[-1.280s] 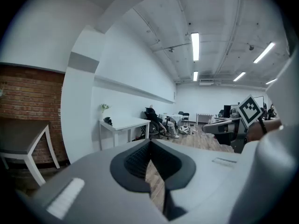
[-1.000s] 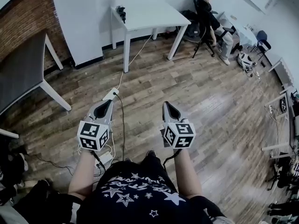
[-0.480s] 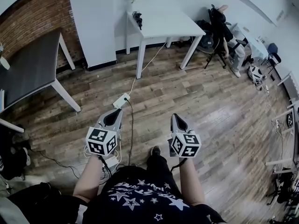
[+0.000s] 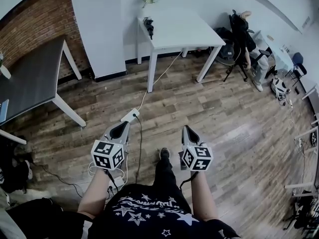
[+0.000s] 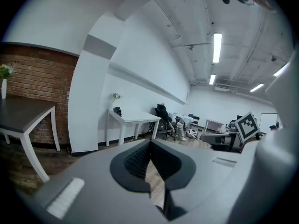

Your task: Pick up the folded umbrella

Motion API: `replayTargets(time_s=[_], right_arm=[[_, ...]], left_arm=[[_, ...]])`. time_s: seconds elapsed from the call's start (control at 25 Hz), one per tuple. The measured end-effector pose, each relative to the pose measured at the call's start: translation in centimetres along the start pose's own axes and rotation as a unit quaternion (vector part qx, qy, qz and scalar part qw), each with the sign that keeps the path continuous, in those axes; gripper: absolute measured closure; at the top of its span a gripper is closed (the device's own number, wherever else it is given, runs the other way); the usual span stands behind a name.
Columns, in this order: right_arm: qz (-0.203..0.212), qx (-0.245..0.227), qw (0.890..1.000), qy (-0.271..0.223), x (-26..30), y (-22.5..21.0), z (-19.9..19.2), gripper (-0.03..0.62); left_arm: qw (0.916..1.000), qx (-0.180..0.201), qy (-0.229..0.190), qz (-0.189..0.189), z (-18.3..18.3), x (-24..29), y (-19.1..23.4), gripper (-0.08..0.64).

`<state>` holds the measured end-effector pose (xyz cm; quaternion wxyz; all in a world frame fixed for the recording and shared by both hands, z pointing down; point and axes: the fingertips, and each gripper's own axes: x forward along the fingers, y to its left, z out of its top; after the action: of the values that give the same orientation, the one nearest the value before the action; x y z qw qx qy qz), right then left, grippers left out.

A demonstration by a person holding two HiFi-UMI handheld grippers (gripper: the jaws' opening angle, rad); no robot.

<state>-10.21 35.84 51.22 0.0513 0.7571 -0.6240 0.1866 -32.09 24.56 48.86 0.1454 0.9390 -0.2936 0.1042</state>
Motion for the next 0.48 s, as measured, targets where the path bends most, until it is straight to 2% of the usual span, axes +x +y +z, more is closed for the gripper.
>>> replayTargets(time_s=[0.48], right_arm=[[0.061, 0.005, 0.998, 0.031, 14.8, -10.7, 6.4, 0.577]], left_arm=[[0.9976, -0.007, 0.022, 0.066, 4.7, 15.2, 1.7, 0.557]])
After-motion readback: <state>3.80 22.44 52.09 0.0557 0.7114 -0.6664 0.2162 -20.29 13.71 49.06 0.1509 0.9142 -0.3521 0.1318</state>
